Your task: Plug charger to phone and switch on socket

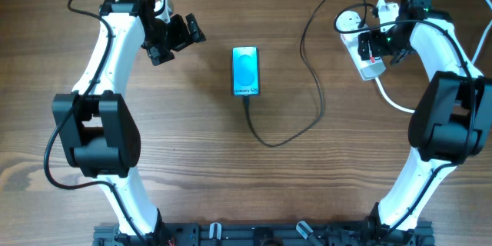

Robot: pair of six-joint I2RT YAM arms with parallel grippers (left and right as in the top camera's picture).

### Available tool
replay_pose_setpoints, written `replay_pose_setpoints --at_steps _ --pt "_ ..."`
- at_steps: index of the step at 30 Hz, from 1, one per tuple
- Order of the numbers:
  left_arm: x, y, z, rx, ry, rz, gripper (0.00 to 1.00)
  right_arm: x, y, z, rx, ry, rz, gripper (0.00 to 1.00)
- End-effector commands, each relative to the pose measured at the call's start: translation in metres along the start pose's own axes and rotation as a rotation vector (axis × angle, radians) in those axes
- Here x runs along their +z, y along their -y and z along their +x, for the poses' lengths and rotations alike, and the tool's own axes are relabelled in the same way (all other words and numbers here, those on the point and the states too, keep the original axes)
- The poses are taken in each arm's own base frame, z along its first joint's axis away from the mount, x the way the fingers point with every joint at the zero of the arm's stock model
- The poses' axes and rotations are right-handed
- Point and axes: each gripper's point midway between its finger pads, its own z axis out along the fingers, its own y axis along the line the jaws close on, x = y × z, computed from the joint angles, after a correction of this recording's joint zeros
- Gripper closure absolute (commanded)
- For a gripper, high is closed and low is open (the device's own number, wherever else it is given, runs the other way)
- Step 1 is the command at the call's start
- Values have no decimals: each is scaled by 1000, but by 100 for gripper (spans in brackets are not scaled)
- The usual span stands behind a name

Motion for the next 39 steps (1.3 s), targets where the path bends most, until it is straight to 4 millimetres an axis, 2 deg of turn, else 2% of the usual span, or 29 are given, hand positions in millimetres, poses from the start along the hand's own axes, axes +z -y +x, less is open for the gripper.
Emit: replay_pose_setpoints --at_steps 1,6,22,24,29,32,35,37,39 --pt "-9 3 -1 24 21 3 0 -8 5 -12 15 58 11 0" --pt "-9 3 -1 24 21 3 0 -10 9 -26 10 114 30 0" --pt "-7 5 0 28 16 2 0 -10 9 -26 11 114 30 0" --pt "-12 7 0 32 27 7 0 -10 9 -26 10 114 30 0" --pt "-75 32 -4 87 169 48 0 -10 9 -26 11 114 30 0" --pt "-120 35 -6 110 295 13 0 -10 9 -26 11 114 30 0" --pt "-161 30 2 120 395 -54 0 -10 9 -26 11 114 30 1" --pt "-170 28 11 193 399 -78 0 -10 9 -26 11 114 30 0" --pt "-166 24 15 235 400 -86 0 -10 9 -26 11 114 30 0"
